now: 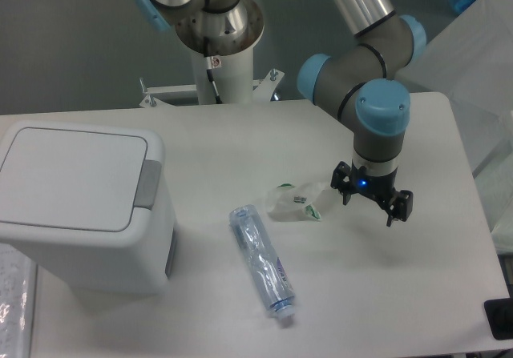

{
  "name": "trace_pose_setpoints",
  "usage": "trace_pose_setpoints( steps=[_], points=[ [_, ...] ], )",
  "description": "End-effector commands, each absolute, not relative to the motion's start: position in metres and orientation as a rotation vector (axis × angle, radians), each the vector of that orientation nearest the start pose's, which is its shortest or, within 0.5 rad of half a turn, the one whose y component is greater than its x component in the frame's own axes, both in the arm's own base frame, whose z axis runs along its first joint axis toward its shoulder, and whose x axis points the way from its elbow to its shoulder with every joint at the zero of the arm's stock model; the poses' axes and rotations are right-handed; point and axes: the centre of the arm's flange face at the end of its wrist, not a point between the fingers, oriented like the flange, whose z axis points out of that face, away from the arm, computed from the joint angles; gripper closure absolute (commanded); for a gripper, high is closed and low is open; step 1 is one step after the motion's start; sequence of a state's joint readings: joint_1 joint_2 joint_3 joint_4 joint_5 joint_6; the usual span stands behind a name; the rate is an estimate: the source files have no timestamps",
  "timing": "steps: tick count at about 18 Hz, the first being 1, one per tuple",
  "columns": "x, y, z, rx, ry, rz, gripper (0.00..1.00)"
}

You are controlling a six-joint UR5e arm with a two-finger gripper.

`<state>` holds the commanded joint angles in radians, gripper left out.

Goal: Open the trash can
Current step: 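Move the open gripper toward the white trash can's lid edge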

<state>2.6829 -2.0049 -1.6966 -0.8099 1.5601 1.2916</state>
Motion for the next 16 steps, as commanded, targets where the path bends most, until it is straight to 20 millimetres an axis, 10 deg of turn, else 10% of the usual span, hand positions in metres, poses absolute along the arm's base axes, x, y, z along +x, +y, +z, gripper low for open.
trace_pose_setpoints(
  steps=[10, 16],
  points=[
    [-0.487, 0.406, 0.27, -3.028, 0.16, 0.287, 0.0],
    [-0.469, 0.442, 0.296, -2.963, -0.001, 0.316, 0.0]
  ],
)
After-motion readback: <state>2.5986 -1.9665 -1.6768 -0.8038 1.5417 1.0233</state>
